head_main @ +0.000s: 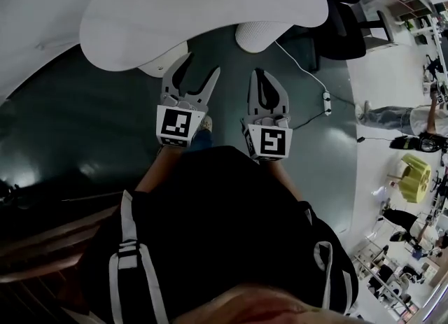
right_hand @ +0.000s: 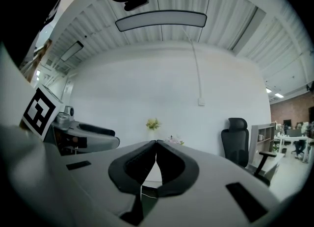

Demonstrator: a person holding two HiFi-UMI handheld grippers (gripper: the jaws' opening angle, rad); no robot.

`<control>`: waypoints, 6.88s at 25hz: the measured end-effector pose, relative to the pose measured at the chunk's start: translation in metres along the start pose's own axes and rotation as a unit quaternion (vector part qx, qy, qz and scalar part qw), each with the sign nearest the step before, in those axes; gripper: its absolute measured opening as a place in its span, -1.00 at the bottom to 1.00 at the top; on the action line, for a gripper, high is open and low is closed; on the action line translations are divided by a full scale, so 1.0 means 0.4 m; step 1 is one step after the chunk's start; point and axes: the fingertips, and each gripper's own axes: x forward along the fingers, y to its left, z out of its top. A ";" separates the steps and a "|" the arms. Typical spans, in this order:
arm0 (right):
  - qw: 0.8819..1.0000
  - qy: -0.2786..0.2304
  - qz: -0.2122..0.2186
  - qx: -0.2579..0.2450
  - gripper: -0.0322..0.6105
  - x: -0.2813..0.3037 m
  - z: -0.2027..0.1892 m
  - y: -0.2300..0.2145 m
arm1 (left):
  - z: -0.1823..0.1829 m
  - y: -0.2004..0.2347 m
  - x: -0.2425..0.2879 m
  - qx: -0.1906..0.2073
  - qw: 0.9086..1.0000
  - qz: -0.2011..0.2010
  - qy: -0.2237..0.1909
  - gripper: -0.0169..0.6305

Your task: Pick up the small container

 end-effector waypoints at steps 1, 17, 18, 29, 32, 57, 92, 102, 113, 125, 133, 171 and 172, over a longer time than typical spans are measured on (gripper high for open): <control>1.000 0.000 -0.002 -0.003 -0.83 0.018 0.000 0.001 | -0.002 0.013 0.010 -0.002 1.000 -0.003 0.000 -0.19; 1.000 0.016 -0.023 -0.002 -0.83 0.155 0.004 -0.026 | -0.012 0.107 0.117 -0.022 1.000 -0.017 -0.006 -0.16; 0.999 0.019 -0.026 0.001 -0.83 0.166 0.002 -0.031 | -0.009 0.115 0.128 -0.023 1.000 -0.015 -0.008 -0.16; 1.000 0.023 0.005 0.010 -0.83 0.369 -0.050 -0.148 | -0.009 0.196 0.327 -0.023 1.000 0.017 -0.001 -0.16; 0.999 0.031 0.013 0.016 -0.83 0.430 -0.062 -0.190 | -0.025 0.216 0.382 -0.036 0.999 0.030 0.011 -0.16; 0.988 0.043 0.146 0.030 -0.83 0.799 -0.132 -0.351 | -0.054 0.342 0.707 -0.028 0.992 0.115 0.036 -0.15; 0.981 0.139 0.130 0.028 -0.83 0.909 -0.324 -0.304 | -0.404 0.413 0.926 -0.040 0.988 0.020 0.148 0.09; 0.980 0.145 0.130 0.035 -0.83 0.922 -0.361 -0.300 | -0.471 0.411 0.963 -0.049 0.984 0.015 0.170 0.09; 0.978 0.160 0.125 0.039 -0.83 0.914 -0.371 -0.301 | -0.487 0.411 0.979 -0.038 0.983 0.010 0.177 0.09; 0.984 0.136 0.116 0.024 -0.83 0.903 -0.321 -0.303 | -0.414 0.411 0.974 -0.010 0.988 -0.002 0.155 0.09; 0.993 0.078 0.086 0.015 -0.83 0.908 -0.204 -0.336 | -0.251 0.417 0.954 0.015 0.992 0.005 0.127 0.08; 0.997 -0.026 0.065 -0.016 -0.83 0.820 0.069 -0.389 | 0.156 0.447 0.738 -0.002 0.995 0.098 0.017 0.08; 0.998 -0.023 0.063 -0.014 -0.83 0.820 0.069 -0.390 | 0.156 0.445 0.739 -0.002 0.995 0.097 0.017 0.08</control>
